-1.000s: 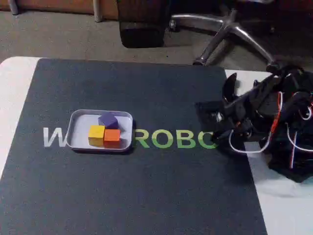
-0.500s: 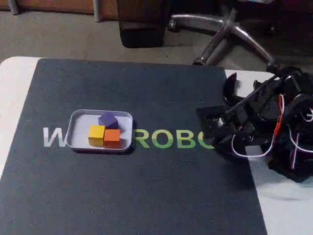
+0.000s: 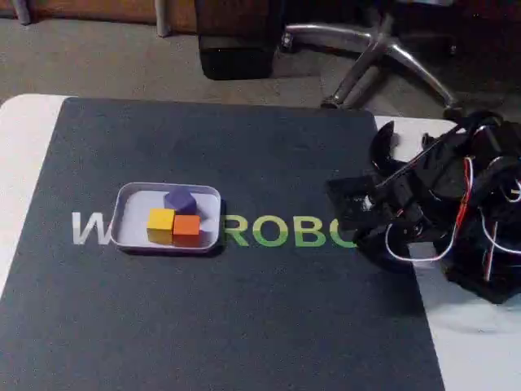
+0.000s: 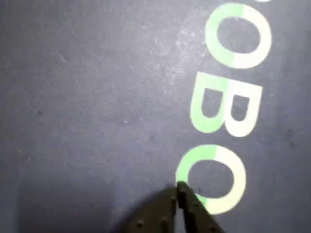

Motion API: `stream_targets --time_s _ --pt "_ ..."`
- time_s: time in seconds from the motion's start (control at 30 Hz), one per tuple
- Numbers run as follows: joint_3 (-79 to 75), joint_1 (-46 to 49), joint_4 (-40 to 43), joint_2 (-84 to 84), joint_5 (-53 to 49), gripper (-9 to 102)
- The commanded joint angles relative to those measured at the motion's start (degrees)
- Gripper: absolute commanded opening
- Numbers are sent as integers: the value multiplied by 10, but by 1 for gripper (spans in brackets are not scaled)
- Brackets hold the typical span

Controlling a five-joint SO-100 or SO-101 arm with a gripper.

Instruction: Move blocks one by one until all three blocks are in the tray.

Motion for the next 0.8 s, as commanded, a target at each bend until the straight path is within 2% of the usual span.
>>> stream_targets --time_s 0.0,0.77 --pt "-2 -2 6 1 2 -8" --pt "-2 3 6 1 3 -8"
